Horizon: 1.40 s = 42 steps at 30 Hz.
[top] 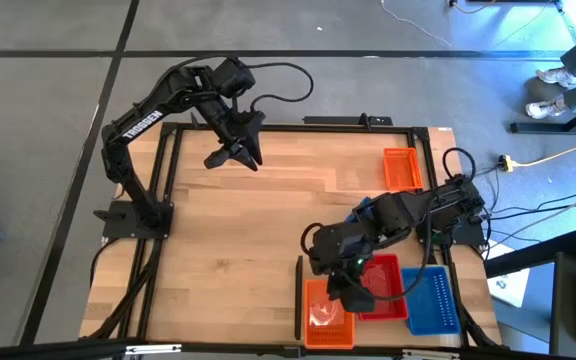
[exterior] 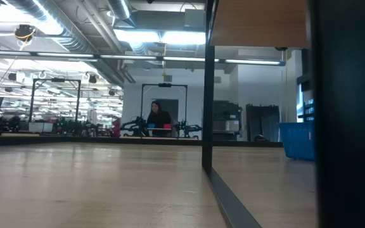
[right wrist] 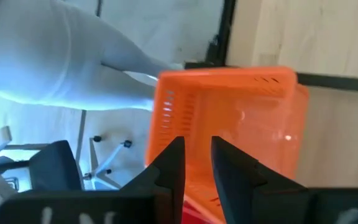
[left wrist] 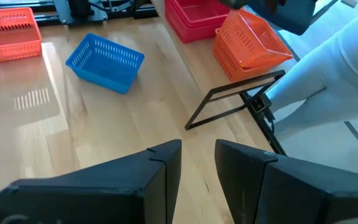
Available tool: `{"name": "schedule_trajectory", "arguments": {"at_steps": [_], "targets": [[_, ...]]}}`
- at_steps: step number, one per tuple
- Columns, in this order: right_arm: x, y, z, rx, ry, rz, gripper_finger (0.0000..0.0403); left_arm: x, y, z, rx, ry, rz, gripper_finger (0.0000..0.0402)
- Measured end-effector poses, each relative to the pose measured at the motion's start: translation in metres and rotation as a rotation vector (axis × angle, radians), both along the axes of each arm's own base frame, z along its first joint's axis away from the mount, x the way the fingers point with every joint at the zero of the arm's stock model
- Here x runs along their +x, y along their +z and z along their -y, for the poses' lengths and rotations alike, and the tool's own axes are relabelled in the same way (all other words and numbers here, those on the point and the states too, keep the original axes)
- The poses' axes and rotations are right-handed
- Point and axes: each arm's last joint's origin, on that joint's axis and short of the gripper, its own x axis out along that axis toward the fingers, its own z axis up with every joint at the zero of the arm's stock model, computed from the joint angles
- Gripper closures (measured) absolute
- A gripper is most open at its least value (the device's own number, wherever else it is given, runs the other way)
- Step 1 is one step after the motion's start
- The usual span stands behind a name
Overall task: Stack baskets on shelf by color
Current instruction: Stack the left orange basket on top of the orange basket on the shelf
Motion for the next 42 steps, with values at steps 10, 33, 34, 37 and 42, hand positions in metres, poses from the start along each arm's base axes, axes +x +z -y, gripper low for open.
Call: {"name": "schedule_trajectory", "arguments": {"at_steps": [10,33,34,37,42], "targets": [[0.009,-0.026,0.008,-0.038,0.005,-0.047,0.0327,0.0,0.0,0.0,-0.001,0.001,0.0,0.0312],[0.016,-0.038,0.022,-0.156,-0.03,-0.025,0.0327,0.0,0.0,0.0,0.001,0.0,0.0,0.0312],[0.016,-0.038,0.022,-0.156,-0.031,-0.026,0.0327,0.0,0.0,0.0,0.002,0.0,0.0,0.0312],[0.015,-0.037,0.022,-0.161,-0.032,-0.035,0.0327,0.0,0.0,0.0,0.002,0.0,0.0,0.0312],[0.013,-0.032,0.025,-0.22,-0.089,-0.033,0.0327,0.0,0.0,0.0,0.002,0.0,0.0,0.0312]]}}
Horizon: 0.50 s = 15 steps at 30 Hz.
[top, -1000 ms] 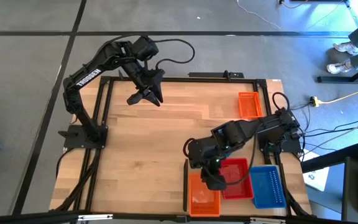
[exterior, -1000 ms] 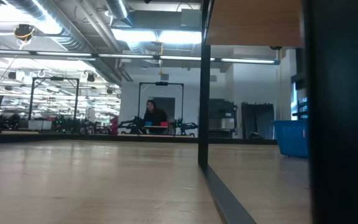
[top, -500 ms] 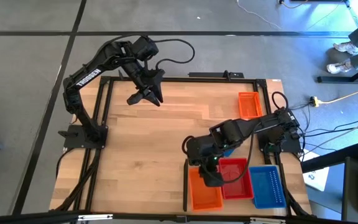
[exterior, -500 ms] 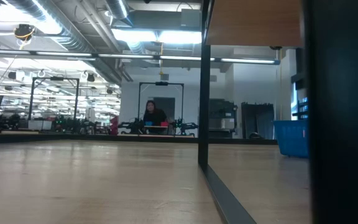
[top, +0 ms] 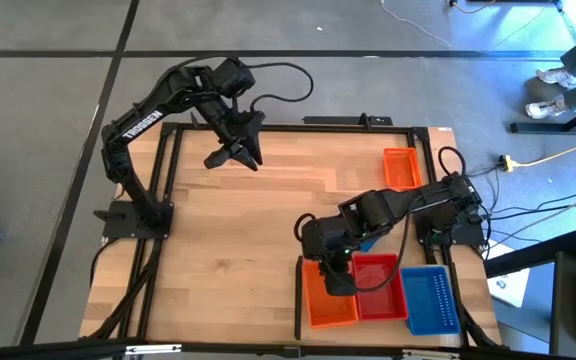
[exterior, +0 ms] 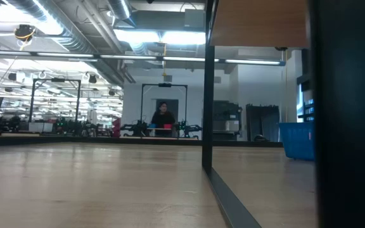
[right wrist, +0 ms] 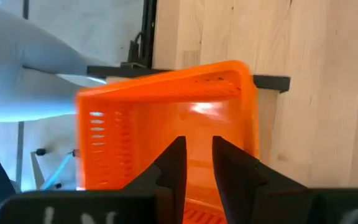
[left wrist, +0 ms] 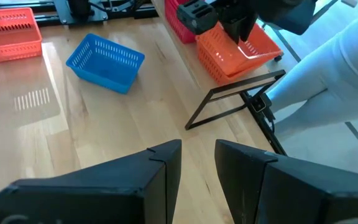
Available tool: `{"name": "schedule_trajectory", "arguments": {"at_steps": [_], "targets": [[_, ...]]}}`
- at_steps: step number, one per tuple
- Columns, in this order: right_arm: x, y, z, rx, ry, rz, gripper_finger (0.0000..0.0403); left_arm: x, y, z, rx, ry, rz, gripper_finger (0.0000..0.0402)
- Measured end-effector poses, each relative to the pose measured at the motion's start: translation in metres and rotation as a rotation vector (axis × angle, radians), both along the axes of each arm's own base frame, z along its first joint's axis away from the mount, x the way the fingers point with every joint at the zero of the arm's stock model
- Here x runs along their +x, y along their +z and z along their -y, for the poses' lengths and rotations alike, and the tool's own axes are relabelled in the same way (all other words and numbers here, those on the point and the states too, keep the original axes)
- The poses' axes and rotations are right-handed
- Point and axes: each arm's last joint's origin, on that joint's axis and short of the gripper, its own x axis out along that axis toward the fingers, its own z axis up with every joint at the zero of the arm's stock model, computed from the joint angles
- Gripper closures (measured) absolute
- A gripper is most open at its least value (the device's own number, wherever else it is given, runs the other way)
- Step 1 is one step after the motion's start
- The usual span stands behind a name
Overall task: Stack baskets on shelf by color
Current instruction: Stack the left orange basket on top of the orange basket on the shelf
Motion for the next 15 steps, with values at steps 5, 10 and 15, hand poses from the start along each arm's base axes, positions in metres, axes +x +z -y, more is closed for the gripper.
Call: {"name": "schedule_trajectory", "arguments": {"at_steps": [5,10,15], "targets": [[-0.001,0.006,0.0,0.017,0.005,0.014,0.0327,0.0,0.0,0.0,0.0,0.0,0.0,0.0312],[-0.003,0.026,0.001,0.012,0.001,0.098,0.0327,0.0,0.0,0.0,0.0,0.0,0.0,0.0312],[-0.004,0.03,0.004,-0.044,-0.009,0.128,0.0327,0.0,0.0,0.0,0.0,0.0,0.0,0.0312]]}}
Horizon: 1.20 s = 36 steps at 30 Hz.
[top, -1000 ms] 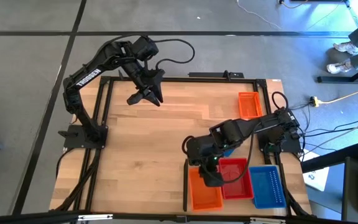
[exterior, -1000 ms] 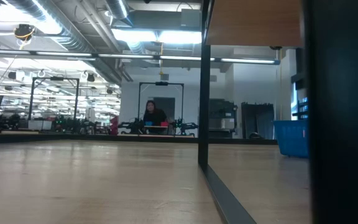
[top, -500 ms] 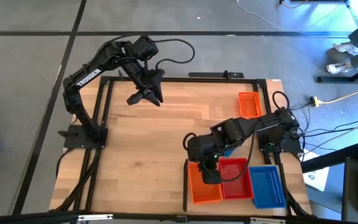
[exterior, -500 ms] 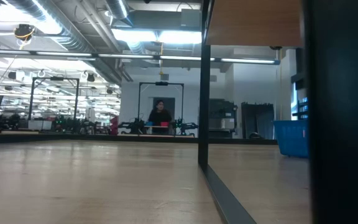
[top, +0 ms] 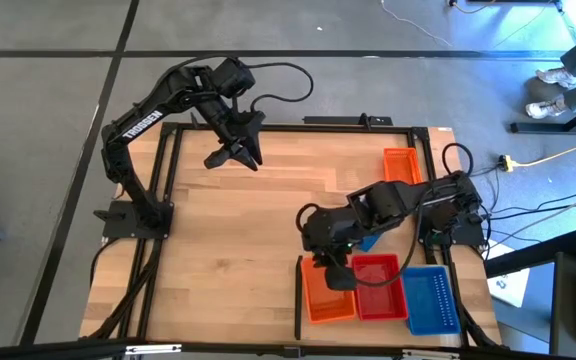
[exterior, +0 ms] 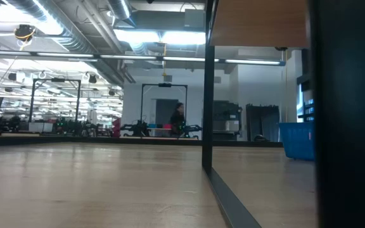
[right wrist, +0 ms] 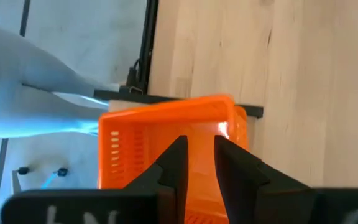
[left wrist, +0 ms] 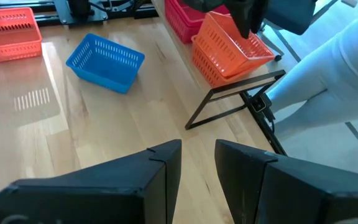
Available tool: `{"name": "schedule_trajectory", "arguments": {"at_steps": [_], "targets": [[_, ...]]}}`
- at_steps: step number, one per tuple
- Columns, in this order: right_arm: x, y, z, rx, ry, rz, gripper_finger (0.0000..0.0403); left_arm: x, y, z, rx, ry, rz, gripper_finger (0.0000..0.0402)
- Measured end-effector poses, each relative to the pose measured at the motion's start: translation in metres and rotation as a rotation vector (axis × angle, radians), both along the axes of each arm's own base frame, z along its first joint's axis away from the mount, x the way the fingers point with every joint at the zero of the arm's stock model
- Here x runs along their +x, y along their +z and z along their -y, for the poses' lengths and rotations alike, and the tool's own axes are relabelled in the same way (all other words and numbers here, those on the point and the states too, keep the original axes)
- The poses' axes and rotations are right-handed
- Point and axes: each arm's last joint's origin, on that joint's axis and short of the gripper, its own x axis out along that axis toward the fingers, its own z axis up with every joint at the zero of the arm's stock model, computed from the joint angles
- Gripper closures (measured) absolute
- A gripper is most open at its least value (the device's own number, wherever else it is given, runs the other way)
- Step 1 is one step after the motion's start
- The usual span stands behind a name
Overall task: Stack baskets on shelf by color
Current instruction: Stack the left orange basket on top of the orange basket on the shelf
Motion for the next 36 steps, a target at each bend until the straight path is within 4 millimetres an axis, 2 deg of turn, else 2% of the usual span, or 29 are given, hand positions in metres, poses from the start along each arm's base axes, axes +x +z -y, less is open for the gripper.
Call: {"name": "schedule_trajectory", "arguments": {"at_steps": [11,16,21,36], "targets": [[0.002,-0.019,0.003,-0.053,-0.011,-0.076,0.0327,0.0,0.0,0.0,0.0,0.0,0.0,0.0312],[0.001,-0.009,0.002,-0.006,-0.001,-0.053,0.0327,0.0,0.0,0.0,0.0,0.0,0.0,0.0312],[-0.001,-0.003,0.005,-0.06,-0.034,-0.026,0.0327,0.0,0.0,0.0,0.0,-0.001,0.0,0.0312],[0.001,-0.024,0.01,-0.119,-0.061,-0.1,0.0327,0.0,0.0,0.0,-0.001,0.0,0.0,0.0312]]}}
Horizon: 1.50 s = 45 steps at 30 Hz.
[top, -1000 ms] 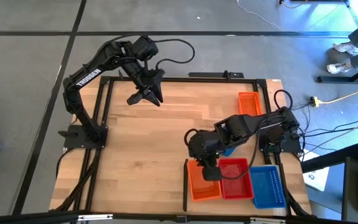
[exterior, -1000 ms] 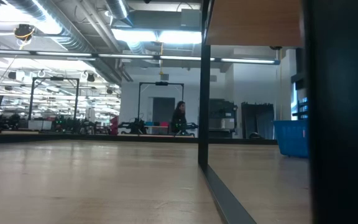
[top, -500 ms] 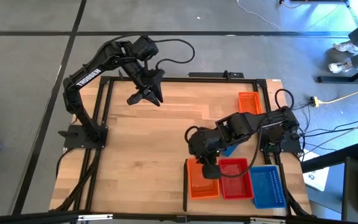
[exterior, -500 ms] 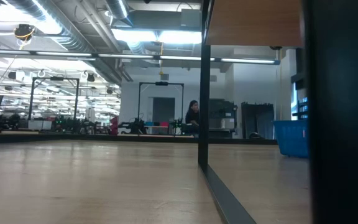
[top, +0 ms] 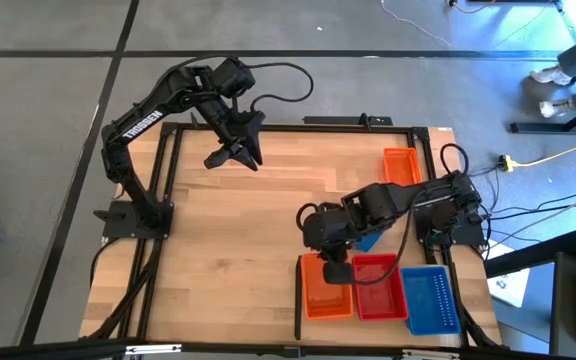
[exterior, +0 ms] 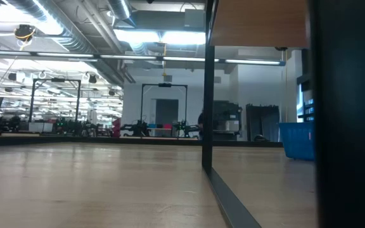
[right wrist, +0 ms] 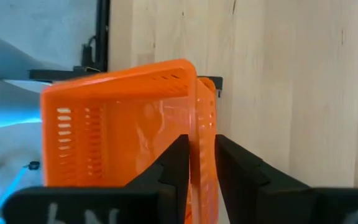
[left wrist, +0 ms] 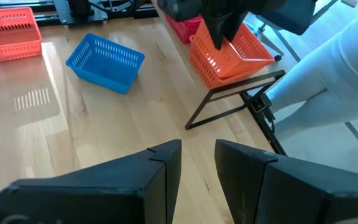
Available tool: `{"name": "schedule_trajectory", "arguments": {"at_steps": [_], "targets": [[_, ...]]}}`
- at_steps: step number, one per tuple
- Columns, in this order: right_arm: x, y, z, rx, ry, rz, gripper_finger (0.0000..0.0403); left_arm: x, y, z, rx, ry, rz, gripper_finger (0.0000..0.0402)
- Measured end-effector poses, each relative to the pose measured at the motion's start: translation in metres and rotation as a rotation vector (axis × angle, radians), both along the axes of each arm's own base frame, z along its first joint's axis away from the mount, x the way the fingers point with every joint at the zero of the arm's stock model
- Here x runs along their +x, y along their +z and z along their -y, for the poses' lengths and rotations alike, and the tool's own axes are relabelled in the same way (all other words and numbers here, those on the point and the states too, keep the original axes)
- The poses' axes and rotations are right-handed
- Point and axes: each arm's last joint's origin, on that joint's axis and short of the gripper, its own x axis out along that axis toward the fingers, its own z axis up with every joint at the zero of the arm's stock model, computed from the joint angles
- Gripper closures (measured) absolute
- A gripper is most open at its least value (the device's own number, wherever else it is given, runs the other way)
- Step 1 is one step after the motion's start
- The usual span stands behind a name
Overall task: Stack baskets on shelf by color
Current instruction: Stack the left orange basket on top of the orange basket on the shelf
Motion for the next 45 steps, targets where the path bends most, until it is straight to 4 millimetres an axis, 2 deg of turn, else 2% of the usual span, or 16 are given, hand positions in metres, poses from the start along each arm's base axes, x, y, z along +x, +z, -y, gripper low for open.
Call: {"name": "schedule_trajectory", "arguments": {"at_steps": [5,13,21,45], "targets": [[0.003,-0.014,0.0,-0.012,0.0,-0.034,0.0333,0.0,0.0,0.0,0.0,0.0,0.0,0.0312],[0.003,-0.009,0.0,-0.005,-0.002,-0.018,0.0396,0.0,0.0,0.0,0.0,0.0,0.0,0.0312],[0.001,-0.003,-0.001,0.037,0.012,-0.012,0.0399,0.0,0.0,0.0,0.0,0.0,0.0,0.0312],[0.002,-0.005,-0.001,0.006,0.076,-0.003,0.0397,0.0,0.0,0.0,0.0,0.0,0.0,0.0312]]}}
